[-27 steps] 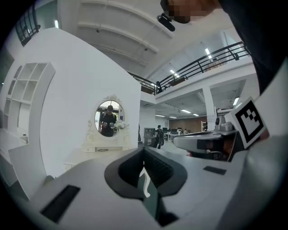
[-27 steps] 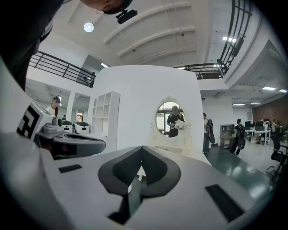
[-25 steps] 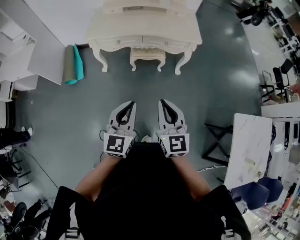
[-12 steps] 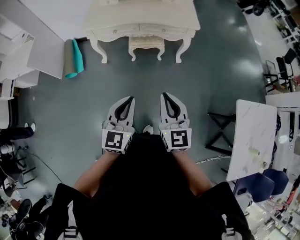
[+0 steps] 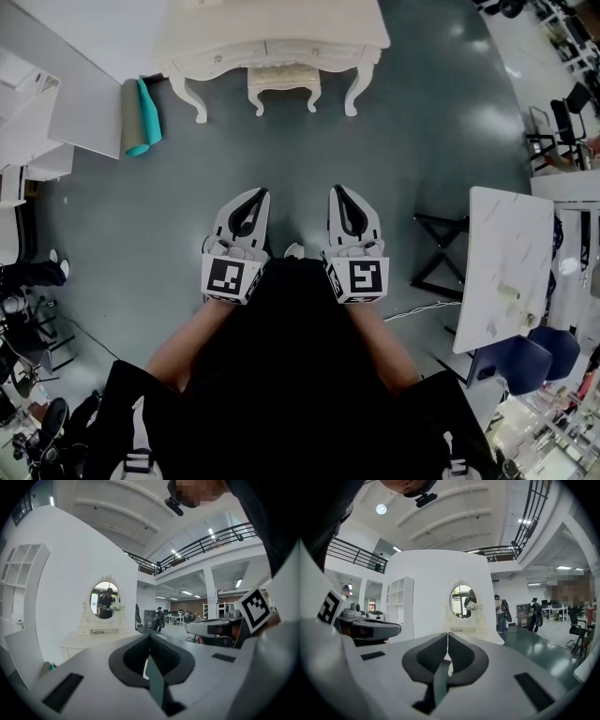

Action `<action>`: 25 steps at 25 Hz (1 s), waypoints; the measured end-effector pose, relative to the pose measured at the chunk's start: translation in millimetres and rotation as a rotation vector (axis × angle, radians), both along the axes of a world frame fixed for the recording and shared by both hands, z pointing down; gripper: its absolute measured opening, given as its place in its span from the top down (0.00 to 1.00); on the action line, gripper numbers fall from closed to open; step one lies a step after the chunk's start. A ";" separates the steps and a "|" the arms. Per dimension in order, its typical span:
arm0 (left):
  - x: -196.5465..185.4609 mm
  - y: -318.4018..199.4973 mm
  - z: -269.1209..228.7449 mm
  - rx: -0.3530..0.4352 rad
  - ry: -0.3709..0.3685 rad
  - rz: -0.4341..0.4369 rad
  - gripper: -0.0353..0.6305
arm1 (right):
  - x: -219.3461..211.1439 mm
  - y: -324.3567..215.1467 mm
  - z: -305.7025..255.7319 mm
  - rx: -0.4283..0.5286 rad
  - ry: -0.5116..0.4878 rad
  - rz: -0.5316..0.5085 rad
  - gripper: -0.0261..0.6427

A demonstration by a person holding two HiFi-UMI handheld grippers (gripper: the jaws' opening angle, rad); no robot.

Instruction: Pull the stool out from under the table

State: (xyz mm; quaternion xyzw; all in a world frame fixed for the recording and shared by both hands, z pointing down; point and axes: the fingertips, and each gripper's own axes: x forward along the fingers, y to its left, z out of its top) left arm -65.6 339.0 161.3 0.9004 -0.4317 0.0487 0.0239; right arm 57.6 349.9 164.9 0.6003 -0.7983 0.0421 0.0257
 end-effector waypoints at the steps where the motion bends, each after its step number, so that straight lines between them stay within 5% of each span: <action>1: -1.2 -3.1 0.2 -0.001 0.002 -0.006 0.93 | 4.1 -1.6 0.8 -0.002 -0.005 0.008 0.93; 25: -19.7 -123.0 25.4 -0.097 0.041 -0.025 0.92 | 25.5 -95.5 22.7 -0.128 0.081 0.043 0.93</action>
